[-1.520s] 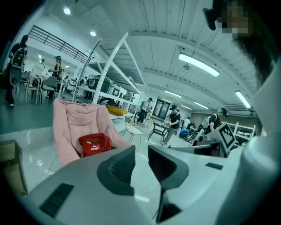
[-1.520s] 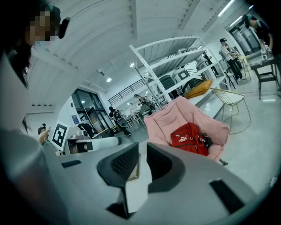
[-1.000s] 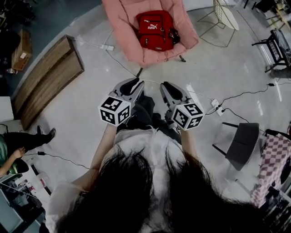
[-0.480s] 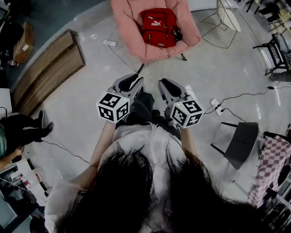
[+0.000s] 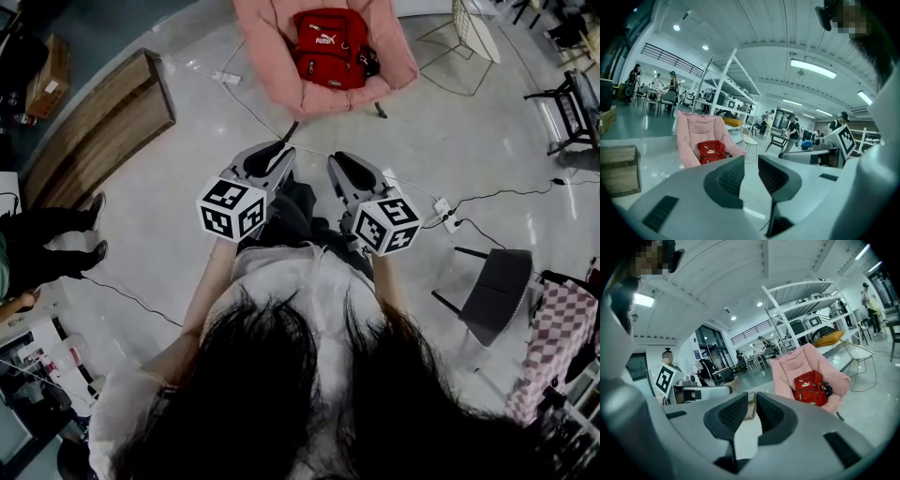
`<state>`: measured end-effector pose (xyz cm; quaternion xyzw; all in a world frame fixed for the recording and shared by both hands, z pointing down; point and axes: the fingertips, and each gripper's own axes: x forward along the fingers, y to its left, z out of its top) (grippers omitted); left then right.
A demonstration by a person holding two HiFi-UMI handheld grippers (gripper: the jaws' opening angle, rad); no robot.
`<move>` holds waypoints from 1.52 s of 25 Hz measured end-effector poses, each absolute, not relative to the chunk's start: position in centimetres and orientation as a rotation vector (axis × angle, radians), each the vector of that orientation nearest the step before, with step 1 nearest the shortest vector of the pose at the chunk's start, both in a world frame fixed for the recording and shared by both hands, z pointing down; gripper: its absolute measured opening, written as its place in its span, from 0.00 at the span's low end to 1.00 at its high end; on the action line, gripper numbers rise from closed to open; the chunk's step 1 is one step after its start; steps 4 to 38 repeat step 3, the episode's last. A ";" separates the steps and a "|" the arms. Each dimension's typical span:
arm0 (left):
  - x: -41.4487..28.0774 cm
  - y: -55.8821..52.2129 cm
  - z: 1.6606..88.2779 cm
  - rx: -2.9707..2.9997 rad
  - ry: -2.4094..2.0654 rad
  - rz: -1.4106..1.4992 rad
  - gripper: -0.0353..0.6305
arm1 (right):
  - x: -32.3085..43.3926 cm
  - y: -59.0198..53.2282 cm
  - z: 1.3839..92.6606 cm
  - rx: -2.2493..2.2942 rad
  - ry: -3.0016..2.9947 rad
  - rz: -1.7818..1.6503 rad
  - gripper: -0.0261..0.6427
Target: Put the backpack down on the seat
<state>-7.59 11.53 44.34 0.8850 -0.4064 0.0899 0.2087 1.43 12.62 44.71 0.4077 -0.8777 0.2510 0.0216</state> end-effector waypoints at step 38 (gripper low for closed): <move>-8.2 11.0 43.9 2.462 -1.144 0.237 0.21 | 1.2 12.3 44.5 1.269 -2.719 0.770 0.14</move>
